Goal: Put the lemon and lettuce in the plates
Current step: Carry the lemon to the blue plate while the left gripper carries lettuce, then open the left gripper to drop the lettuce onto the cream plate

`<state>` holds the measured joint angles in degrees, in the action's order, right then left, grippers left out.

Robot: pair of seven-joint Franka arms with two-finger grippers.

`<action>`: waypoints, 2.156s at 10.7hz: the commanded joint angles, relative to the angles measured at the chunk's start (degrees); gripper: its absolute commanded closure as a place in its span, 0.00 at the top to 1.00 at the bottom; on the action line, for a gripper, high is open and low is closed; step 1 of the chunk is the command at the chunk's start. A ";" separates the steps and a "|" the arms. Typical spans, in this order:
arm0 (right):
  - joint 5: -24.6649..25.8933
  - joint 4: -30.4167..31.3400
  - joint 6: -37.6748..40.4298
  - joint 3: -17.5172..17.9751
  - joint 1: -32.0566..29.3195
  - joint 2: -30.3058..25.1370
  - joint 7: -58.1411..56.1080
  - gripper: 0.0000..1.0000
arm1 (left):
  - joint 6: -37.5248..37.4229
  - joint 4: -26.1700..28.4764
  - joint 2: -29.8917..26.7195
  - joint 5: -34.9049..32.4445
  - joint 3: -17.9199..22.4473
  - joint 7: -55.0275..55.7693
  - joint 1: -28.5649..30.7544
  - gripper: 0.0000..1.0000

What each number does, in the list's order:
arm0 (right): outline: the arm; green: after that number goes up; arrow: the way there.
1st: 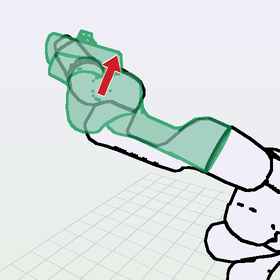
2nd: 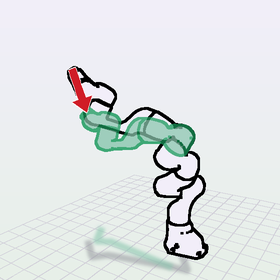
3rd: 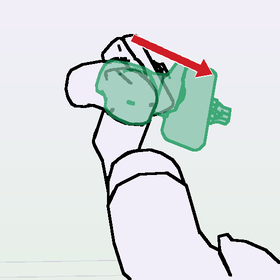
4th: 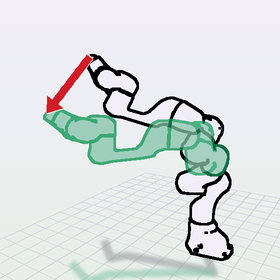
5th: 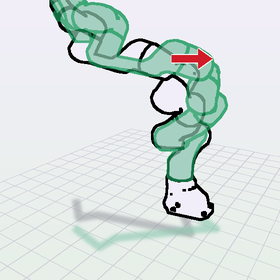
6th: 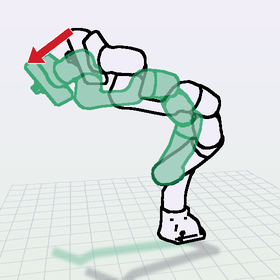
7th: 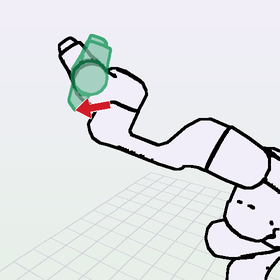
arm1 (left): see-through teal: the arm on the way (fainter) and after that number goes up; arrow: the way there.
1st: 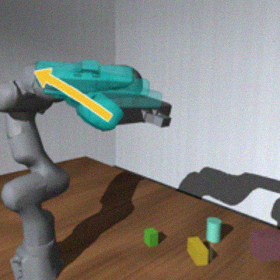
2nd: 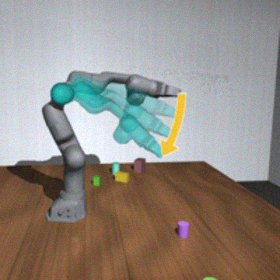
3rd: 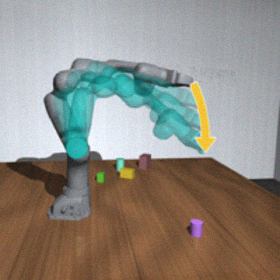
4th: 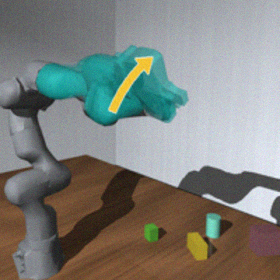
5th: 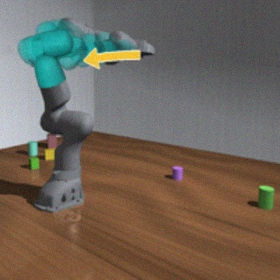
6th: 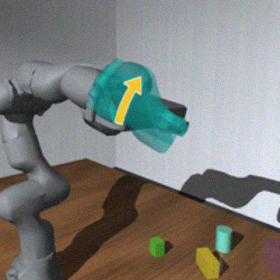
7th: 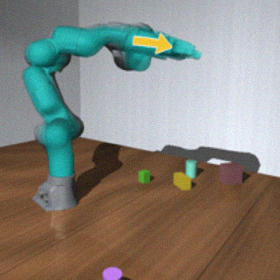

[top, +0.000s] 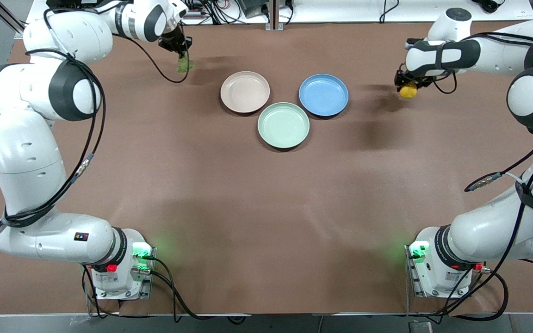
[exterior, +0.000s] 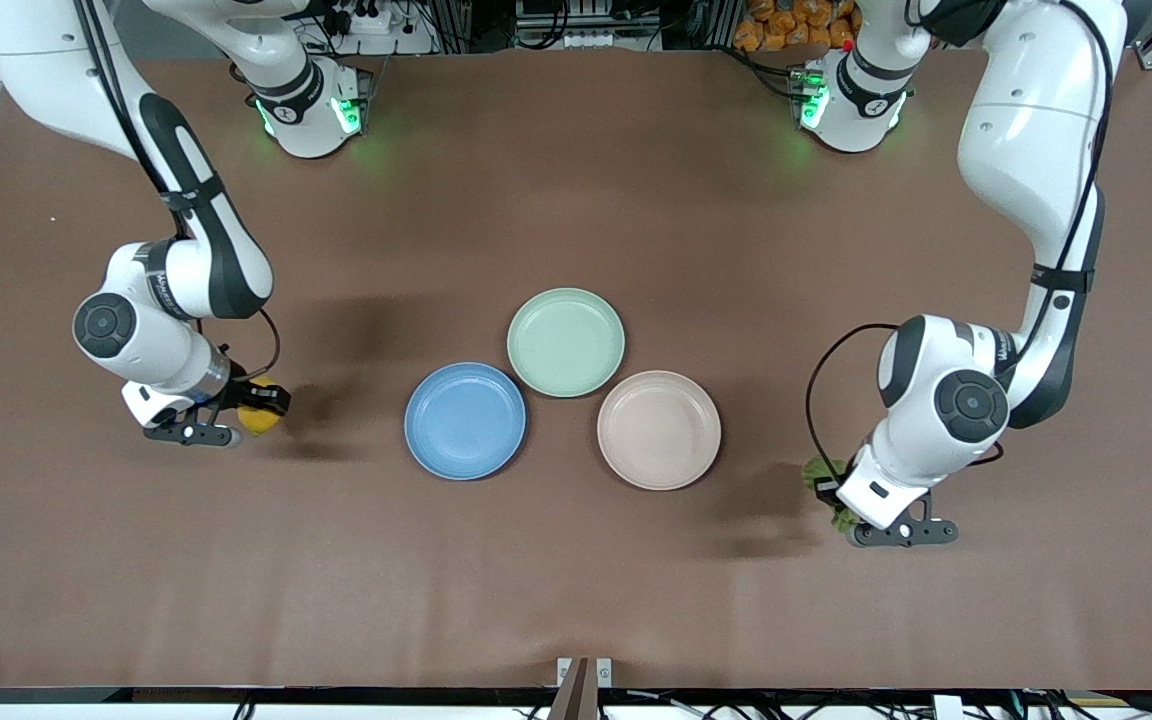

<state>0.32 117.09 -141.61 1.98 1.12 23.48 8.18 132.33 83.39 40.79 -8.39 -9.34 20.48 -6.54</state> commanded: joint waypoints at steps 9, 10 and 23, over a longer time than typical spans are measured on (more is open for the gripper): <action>0.03 -14.50 0.37 7.34 9.94 9.02 20.73 0.05 | -1.64 1.60 -1.77 -1.89 -2.61 28.20 -14.01 0.00; 0.20 -15.91 0.28 7.34 11.43 10.86 21.61 0.05 | -1.64 1.61 -1.77 -1.89 -2.61 29.69 -14.89 0.00; 2.84 -19.44 -1.39 6.98 16.81 15.90 24.96 1.00 | -7.09 1.61 -7.99 -3.65 -1.38 25.35 -7.20 1.00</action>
<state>2.22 99.15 -143.23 9.13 17.89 39.14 31.71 126.08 83.62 36.27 -10.52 -10.36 48.14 -17.06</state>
